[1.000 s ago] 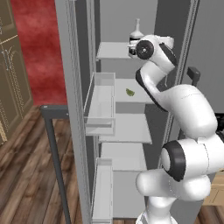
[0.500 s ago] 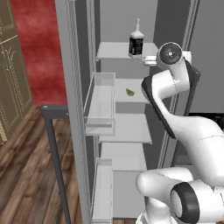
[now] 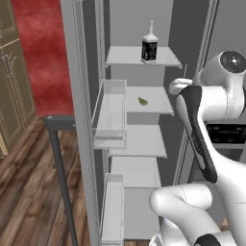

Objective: Place the liquor on the top shelf of the fridge to keep it out of children's reach, and place the lemon wedge and eggplant on lower shelves for easy access.

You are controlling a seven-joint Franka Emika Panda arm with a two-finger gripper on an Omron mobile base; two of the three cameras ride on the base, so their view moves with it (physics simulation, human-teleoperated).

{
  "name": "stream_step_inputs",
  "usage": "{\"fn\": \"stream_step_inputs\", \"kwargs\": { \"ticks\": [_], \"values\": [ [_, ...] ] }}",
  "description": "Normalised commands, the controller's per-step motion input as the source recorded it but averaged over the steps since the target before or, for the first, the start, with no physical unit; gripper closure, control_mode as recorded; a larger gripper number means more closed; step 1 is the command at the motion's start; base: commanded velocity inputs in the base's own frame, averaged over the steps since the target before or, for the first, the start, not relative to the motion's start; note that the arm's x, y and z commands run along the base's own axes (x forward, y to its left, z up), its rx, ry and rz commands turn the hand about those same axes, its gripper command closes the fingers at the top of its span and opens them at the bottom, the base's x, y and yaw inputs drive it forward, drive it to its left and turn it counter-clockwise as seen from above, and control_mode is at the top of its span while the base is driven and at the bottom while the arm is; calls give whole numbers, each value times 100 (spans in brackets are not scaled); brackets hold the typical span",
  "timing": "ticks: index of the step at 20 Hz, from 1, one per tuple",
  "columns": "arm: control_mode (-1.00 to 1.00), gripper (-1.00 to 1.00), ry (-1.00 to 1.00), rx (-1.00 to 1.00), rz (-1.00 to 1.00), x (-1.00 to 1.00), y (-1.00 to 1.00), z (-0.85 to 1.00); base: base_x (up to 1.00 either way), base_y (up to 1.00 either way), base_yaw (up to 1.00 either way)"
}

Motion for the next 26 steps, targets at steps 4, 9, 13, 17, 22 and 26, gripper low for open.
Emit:
{"fn": "stream_step_inputs", "kwargs": {
  "ticks": [4, 9, 13, 17, 22, 26],
  "values": [
    [-100, -100, 29, 24, 25, -100, 33, -36, 0, 0, 0],
    [-100, -100, 20, 12, 25, -100, 26, -29, 0, 0, 0],
    [-100, -100, 5, 0, 13, -76, 26, -23, 0, 0, 0],
    [-100, -100, 0, -5, 1, -37, 23, -5, 0, 0, 0],
    [-100, -100, -3, -1, 0, -22, 0, 0, 0, 0, 0],
    [-100, -100, 0, 0, 0, -7, -17, 0, 0, 0, 0]
  ]
}}
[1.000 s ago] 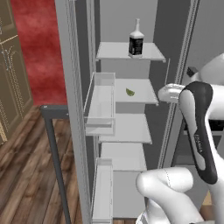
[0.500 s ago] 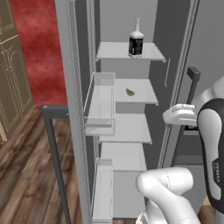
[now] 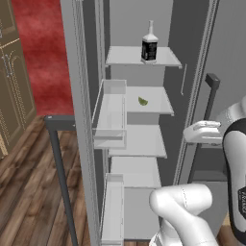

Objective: Place the liquor on the top shelf of the fridge to keep it out of children's reach, and place the lemon wedge and eggplant on lower shelves for easy access.

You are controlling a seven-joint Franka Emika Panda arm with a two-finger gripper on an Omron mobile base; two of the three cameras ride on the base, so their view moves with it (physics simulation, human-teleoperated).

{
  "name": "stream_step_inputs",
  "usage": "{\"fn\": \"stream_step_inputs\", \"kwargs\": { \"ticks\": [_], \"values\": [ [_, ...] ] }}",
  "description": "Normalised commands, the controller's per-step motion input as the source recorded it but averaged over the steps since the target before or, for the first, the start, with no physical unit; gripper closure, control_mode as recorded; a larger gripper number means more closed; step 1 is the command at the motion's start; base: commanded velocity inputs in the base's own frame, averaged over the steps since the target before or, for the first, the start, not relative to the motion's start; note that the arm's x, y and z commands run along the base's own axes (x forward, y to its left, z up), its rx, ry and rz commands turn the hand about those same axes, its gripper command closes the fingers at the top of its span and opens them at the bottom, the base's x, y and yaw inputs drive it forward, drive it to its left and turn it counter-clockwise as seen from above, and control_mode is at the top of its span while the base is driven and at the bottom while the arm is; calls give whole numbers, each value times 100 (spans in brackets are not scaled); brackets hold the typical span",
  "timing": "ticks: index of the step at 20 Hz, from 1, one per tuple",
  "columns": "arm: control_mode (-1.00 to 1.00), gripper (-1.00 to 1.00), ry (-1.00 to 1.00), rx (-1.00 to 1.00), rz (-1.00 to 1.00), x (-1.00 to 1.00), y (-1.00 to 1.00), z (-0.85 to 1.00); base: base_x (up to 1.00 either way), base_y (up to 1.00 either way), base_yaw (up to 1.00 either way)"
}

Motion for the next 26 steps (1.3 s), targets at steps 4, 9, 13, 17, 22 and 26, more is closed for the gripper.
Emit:
{"fn": "stream_step_inputs", "kwargs": {
  "ticks": [4, 9, 13, 17, 22, 26],
  "values": [
    [-100, -100, 1, -2, 0, -11, -3, 0, 0, 0, 0],
    [100, -100, 0, 0, 0, 0, 0, 0, -56, 0, 0],
    [100, -100, 0, 0, 0, 0, 0, 0, -98, 0, 0],
    [100, -100, 0, 0, 0, 0, 0, 0, -91, -10, 19],
    [100, -100, 0, 0, 0, 0, 0, 0, -37, -50, 40],
    [100, -100, 0, 0, 0, 0, 0, 0, -8, -71, 59]
  ]
}}
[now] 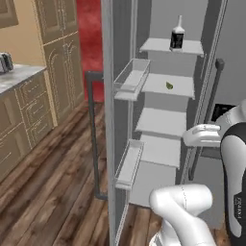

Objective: Place the liquor on the top shelf of the fridge to keep it out of children's reach, and place the lemon wedge and eggplant on lower shelves for easy access.

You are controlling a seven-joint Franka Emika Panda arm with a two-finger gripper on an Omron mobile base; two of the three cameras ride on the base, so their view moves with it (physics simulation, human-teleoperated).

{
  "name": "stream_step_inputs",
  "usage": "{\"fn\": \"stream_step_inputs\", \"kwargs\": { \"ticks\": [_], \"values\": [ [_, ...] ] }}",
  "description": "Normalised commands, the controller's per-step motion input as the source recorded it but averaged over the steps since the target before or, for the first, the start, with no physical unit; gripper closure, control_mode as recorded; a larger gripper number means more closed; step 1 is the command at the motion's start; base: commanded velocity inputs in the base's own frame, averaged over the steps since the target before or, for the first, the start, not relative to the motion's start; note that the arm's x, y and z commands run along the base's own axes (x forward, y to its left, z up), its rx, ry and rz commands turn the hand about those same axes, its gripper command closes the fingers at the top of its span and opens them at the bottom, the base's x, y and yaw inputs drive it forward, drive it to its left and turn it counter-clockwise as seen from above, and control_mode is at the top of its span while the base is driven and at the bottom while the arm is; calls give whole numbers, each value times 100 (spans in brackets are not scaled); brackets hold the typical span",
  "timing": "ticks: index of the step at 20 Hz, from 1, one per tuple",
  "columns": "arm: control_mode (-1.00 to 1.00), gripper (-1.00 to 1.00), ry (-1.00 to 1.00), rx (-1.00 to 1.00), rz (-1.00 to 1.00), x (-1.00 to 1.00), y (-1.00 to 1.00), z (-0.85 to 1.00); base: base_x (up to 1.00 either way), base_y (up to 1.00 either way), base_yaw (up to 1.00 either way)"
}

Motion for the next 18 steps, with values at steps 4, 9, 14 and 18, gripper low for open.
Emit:
{"fn": "stream_step_inputs", "kwargs": {
  "ticks": [4, 9, 14, 18],
  "values": [
    [100, -100, 0, 0, 0, 0, 0, 0, -3, -74, 66],
    [100, -100, 0, 0, 0, 0, 0, 0, -10, -77, 67],
    [100, -100, 0, 0, 0, 0, 0, 0, -23, -27, 74],
    [100, -100, 0, 0, 0, 0, 0, 0, -1, 23, 77]
  ]
}}
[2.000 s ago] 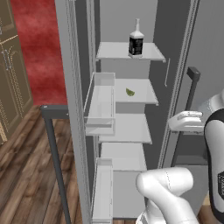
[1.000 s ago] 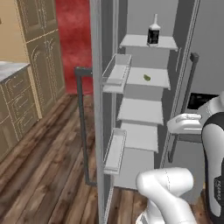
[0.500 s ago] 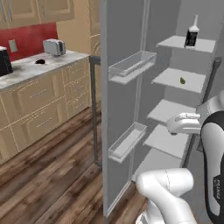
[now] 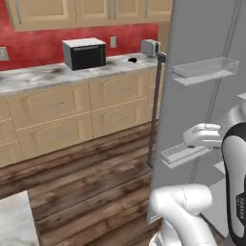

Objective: Place the liquor on the top shelf of the fridge to keep it out of children's reach, and place the lemon wedge and eggplant on lower shelves for easy access.

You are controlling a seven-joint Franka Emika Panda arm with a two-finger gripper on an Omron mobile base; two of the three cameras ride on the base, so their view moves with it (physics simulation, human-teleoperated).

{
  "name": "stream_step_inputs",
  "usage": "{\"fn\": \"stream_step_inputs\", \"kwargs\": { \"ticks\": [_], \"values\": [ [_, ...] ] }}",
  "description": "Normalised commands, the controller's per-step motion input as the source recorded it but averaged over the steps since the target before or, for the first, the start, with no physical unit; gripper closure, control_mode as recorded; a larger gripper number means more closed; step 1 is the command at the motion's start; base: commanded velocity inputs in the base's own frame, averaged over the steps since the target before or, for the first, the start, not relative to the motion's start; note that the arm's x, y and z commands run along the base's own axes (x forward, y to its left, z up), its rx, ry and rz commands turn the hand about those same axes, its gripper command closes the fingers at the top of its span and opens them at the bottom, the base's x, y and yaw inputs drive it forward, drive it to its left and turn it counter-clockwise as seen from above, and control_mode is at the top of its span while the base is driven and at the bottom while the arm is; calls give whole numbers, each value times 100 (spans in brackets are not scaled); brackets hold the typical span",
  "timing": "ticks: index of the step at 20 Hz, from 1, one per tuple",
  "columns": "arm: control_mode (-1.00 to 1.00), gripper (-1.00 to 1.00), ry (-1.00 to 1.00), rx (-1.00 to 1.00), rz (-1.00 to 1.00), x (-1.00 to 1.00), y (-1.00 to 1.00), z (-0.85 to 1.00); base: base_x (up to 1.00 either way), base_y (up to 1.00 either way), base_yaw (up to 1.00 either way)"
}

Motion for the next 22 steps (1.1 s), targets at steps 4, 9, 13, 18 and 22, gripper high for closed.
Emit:
{"fn": "stream_step_inputs", "kwargs": {
  "ticks": [4, 9, 13, 18, 22],
  "values": [
    [100, -100, 0, 0, 0, 0, 0, 0, 0, 73, 73],
    [100, -100, 0, 0, 0, 0, 0, 0, 17, 85, 63],
    [100, -100, 0, 0, 0, 0, 0, 0, 73, 57, 30],
    [100, -100, 0, 0, 0, 0, 0, 0, 76, 11, -13],
    [100, -100, 0, 0, 0, 0, 0, 0, 97, 27, -38]
  ]
}}
